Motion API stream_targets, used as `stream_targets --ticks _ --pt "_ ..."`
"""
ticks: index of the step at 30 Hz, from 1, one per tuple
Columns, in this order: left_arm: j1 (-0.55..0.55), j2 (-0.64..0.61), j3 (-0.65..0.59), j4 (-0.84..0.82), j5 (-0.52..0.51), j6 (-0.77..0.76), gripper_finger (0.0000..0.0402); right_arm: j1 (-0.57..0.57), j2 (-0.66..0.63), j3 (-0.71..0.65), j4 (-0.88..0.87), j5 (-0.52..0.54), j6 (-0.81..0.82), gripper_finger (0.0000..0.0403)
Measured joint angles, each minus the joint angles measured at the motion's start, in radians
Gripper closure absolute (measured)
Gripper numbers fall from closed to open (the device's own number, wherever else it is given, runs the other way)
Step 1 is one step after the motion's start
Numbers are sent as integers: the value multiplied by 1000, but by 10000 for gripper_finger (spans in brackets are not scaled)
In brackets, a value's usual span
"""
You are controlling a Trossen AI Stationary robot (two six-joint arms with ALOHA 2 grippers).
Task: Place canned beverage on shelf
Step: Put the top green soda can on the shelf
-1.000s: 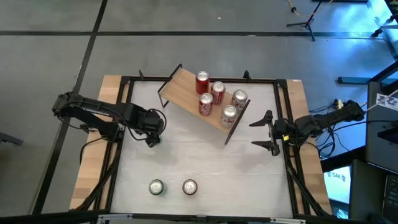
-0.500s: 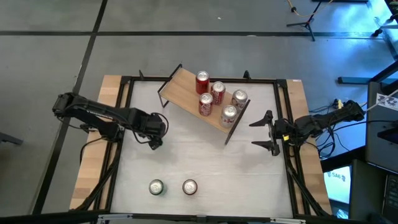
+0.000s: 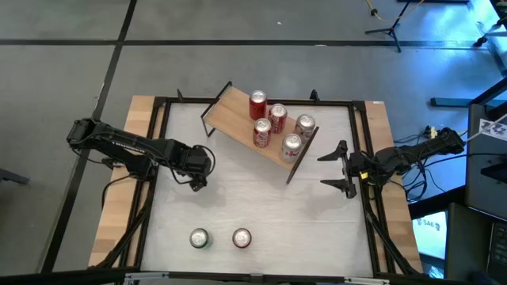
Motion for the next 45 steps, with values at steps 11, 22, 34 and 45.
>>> stream_targets --ticks 11,22,34,45 --pt "0 0 0 43 -38 -3 56 0 0 0 0 0 0 54" --pt "0 0 0 41 -16 -4 56 0 0 0 -1 0 0 54" --pt "0 -1 0 43 9 37 101 0 0 0 -1 0 0 54" --pt "0 -1 0 106 95 347 115 0 0 0 -1 0 -3 54"
